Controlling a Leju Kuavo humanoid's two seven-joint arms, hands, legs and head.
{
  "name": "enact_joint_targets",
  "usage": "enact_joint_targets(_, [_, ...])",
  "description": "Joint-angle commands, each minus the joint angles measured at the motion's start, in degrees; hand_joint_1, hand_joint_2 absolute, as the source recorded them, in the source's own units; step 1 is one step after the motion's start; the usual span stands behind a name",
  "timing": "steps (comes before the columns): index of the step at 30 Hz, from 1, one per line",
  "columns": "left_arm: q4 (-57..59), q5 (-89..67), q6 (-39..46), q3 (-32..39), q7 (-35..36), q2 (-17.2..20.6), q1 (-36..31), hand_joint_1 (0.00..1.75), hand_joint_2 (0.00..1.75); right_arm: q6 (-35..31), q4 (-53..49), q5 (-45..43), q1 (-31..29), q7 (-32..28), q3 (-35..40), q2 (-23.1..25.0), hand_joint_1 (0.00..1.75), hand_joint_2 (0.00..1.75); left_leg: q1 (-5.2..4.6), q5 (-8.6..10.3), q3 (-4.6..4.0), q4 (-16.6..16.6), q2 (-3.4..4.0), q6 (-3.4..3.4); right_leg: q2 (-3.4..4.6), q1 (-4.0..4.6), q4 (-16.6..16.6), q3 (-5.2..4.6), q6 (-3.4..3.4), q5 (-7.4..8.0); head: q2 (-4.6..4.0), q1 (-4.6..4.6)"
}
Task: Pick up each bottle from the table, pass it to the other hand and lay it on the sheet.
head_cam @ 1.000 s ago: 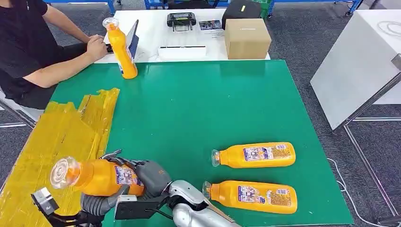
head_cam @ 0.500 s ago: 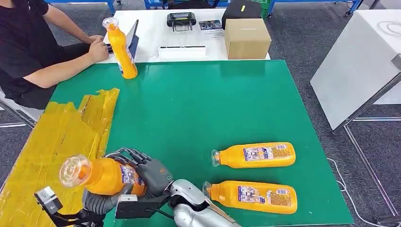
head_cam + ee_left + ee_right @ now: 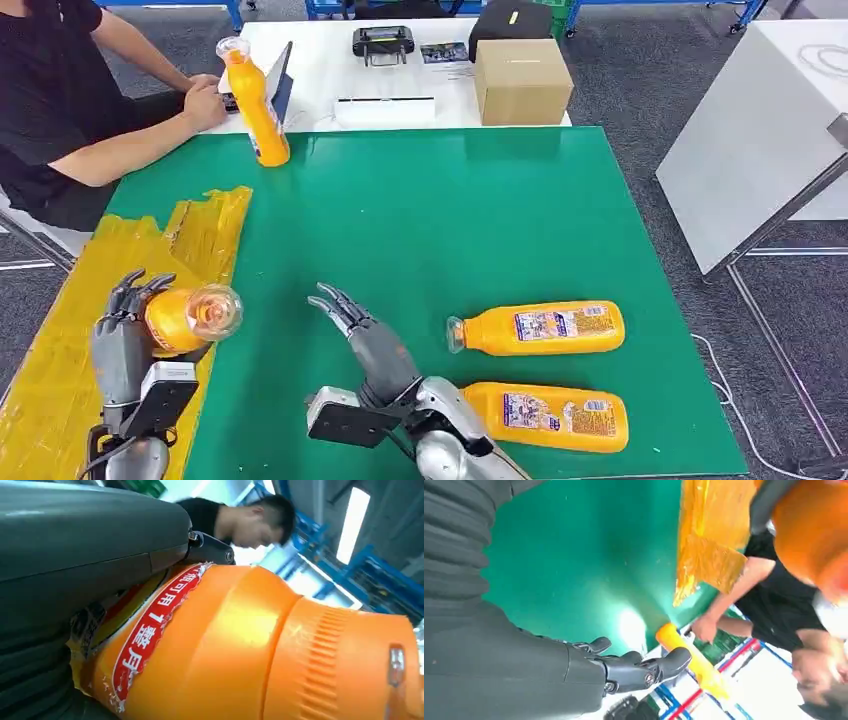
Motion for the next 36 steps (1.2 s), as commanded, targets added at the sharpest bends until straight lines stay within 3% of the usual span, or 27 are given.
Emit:
enact_joint_targets(1, [21.2,-18.7,9.4,2.9,7.8,5.7,-6.4,1.75,1.75,1.2,-4.1,-2.0,-1.6,-0.7,0.8,-5.0,0.00,1.75,-0.03,0.07,0.12,-0.1,-0.15,-0.01,-0.14,-0.03,-0.1,0.15,-0.03,0.01,0.00,0.00])
enact_joint_targets(5, [29.2,-24.2,11.8,2.4,10.1,7.7,-8.5,1.75,1.75,1.7,-3.9,-3.1,-2.8,-0.9,1.3,-5.3,0.00,1.75,0.00,0.06,0.08,-0.1,-0.10,-0.01,-0.07,0.00,-0.1,0.12,-0.04,0.03,0.00,0.02])
enact_joint_targets(8, [35.9,-26.1,6.2,0.7,11.9,9.6,-10.2,1.75,1.75,2.0,-4.6,-3.9,-3.4,-1.1,1.4,-5.8,0.00,1.75,0.13,0.06,0.13,-0.1,-0.08,-0.04,-0.03,0.14,-0.2,0.21,-0.10,0.09,0.00,0.02])
enact_joint_targets(16, [45.3,-24.3,-1.9,-1.4,6.0,13.1,-9.9,1.75,1.75,3.2,-7.7,-5.5,-2.9,-2.2,0.6,-8.7,0.00,1.75,0.00,0.03,0.18,-0.1,-0.07,-0.02,-0.05,0.00,-0.1,0.23,-0.05,0.01,0.00,0.02])
enact_joint_targets(17, [44.2,-23.8,-3.1,-1.3,5.1,14.0,-8.2,0.12,1.75,3.4,-9.0,-5.9,-2.3,-2.8,0.2,-9.9,0.00,1.75,0.06,0.03,0.22,-0.1,-0.10,-0.03,-0.08,0.05,-0.2,0.31,-0.07,0.03,0.00,0.00])
enact_joint_targets(18, [42.5,-23.8,-4.1,-0.7,6.0,14.8,-6.6,0.00,0.00,3.4,-10.4,-5.9,-1.5,-2.9,-0.5,-10.9,0.00,1.75,0.01,0.02,0.27,-0.1,-0.18,-0.03,-0.19,0.00,-0.1,0.34,-0.06,0.02,0.00,0.00])
enact_joint_targets(23, [41.4,-23.8,-4.8,-0.3,6.1,15.0,-6.2,0.00,0.00,3.7,-11.1,-6.0,-1.1,-3.2,-0.8,-11.2,0.00,1.75,0.07,0.03,0.48,-0.2,0.10,-0.03,0.12,0.09,-0.2,0.51,-0.10,0.14,0.00,-0.02])
enact_joint_targets(25, [40.0,-23.9,-6.8,-0.1,6.4,16.1,-4.6,0.00,0.00,3.5,-12.4,-6.0,-0.2,-3.2,-1.4,-12.8,0.00,1.75,-0.04,0.02,0.57,-0.1,-0.10,-0.01,-0.10,-0.02,-0.1,0.60,-0.06,0.00,0.00,-0.02])
enact_joint_targets(28, [28.2,-17.1,-16.6,3.1,-2.0,20.2,6.5,0.00,0.00,4.3,-15.5,-6.0,1.7,-4.8,-3.1,-16.9,0.00,1.75,-0.02,-0.04,0.70,-0.1,0.00,-0.01,-0.01,-0.01,-0.1,0.76,-0.04,-0.02,0.00,0.00])
enact_joint_targets(31, [13.6,-9.1,-26.4,7.4,-4.1,23.2,18.4,0.00,0.00,6.7,-16.9,-7.6,3.2,-5.6,-5.4,-20.9,0.00,1.75,0.05,-0.18,0.80,-0.1,0.33,-0.01,0.36,0.05,-0.1,0.84,-0.06,0.01,0.00,0.00])
enact_joint_targets(34, [4.1,-6.9,-31.0,12.0,-4.1,22.5,24.5,0.00,0.00,7.6,-19.0,-8.3,5.0,-5.8,-8.0,-25.1,0.00,1.75,0.02,-0.29,0.78,-0.1,0.49,-0.03,0.52,0.03,-0.1,0.85,-0.08,-0.02,0.00,-0.02])
enact_joint_targets(36, [0.5,-2.9,-32.0,13.5,-4.1,20.4,25.0,0.00,0.00,7.6,-22.8,-8.0,8.6,-6.2,-10.9,-27.9,0.00,1.75,-0.01,-0.45,0.88,0.0,0.46,-0.12,0.53,0.02,0.0,0.87,-0.11,-0.11,0.00,-0.04])
